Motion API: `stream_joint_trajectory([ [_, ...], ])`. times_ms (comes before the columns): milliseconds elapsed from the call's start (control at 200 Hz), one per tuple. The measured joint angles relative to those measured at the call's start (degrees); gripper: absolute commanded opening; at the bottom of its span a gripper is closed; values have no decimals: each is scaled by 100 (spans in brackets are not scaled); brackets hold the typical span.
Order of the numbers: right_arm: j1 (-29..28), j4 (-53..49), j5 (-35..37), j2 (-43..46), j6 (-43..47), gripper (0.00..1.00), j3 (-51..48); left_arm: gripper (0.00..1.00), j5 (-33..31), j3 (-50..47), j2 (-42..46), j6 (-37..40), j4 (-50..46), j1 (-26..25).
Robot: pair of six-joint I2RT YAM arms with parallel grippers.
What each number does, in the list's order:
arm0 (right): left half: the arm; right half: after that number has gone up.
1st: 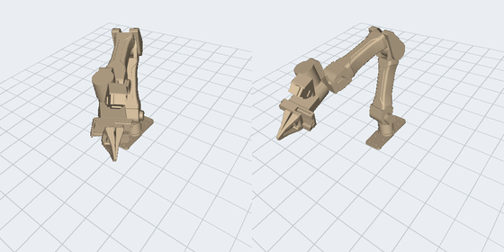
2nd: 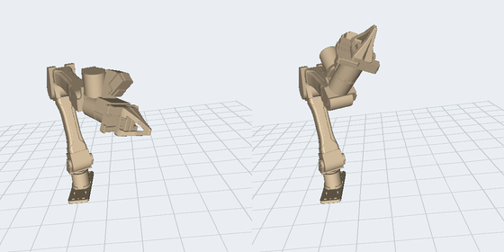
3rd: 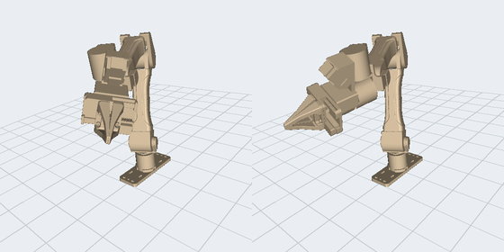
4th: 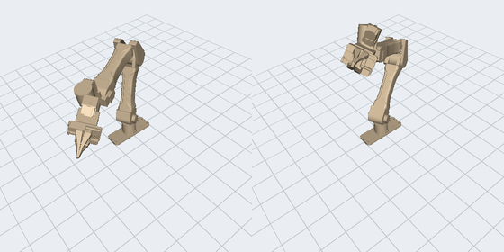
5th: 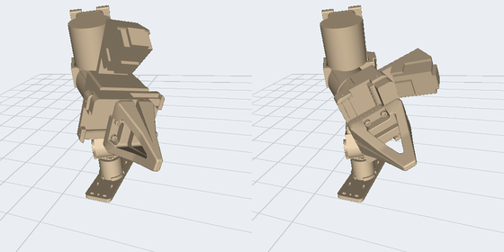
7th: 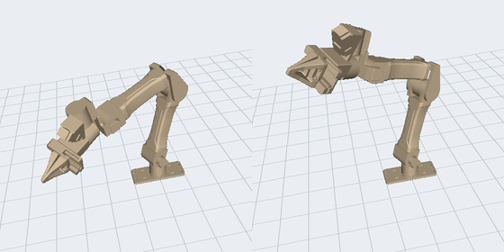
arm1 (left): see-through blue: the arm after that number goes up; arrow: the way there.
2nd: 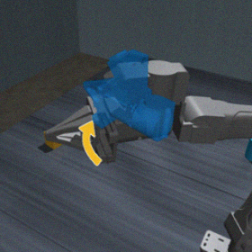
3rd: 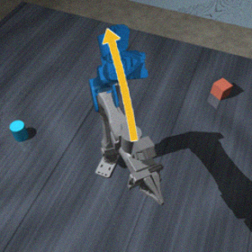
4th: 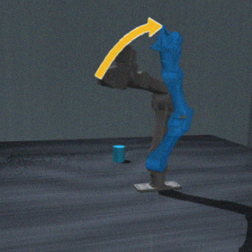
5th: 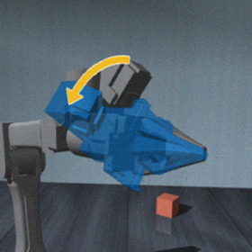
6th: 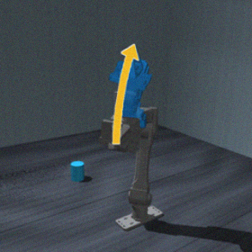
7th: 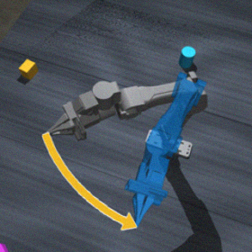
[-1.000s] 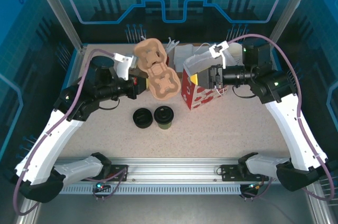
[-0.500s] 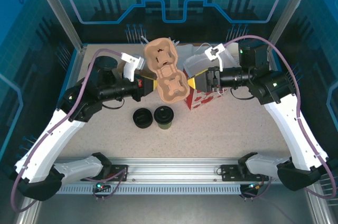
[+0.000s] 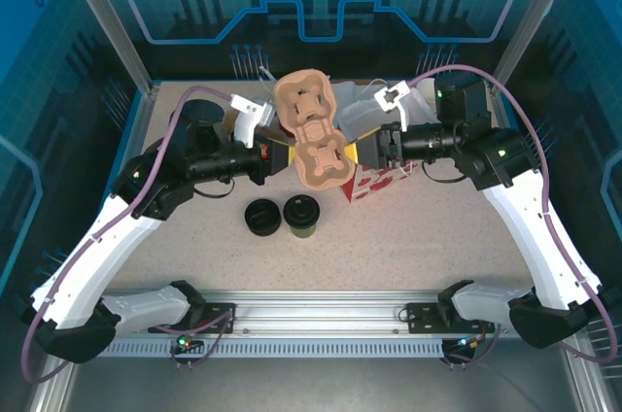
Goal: Pack the takeout coffee
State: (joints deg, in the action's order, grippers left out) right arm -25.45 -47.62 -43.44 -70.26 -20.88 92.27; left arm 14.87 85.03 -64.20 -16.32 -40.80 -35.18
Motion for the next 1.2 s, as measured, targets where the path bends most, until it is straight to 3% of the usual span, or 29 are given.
stream_joint_trajectory([
  [290,-2,-70,83,0,44,44,0,0,0,35,-4,0,2,-26],
  [635,0,-142,376,76,105,54,0,0,0,35,-26,-2,2,-26],
  [1201,0,-31,282,125,28,47,-153,0,2,33,-24,-9,11,-50],
])
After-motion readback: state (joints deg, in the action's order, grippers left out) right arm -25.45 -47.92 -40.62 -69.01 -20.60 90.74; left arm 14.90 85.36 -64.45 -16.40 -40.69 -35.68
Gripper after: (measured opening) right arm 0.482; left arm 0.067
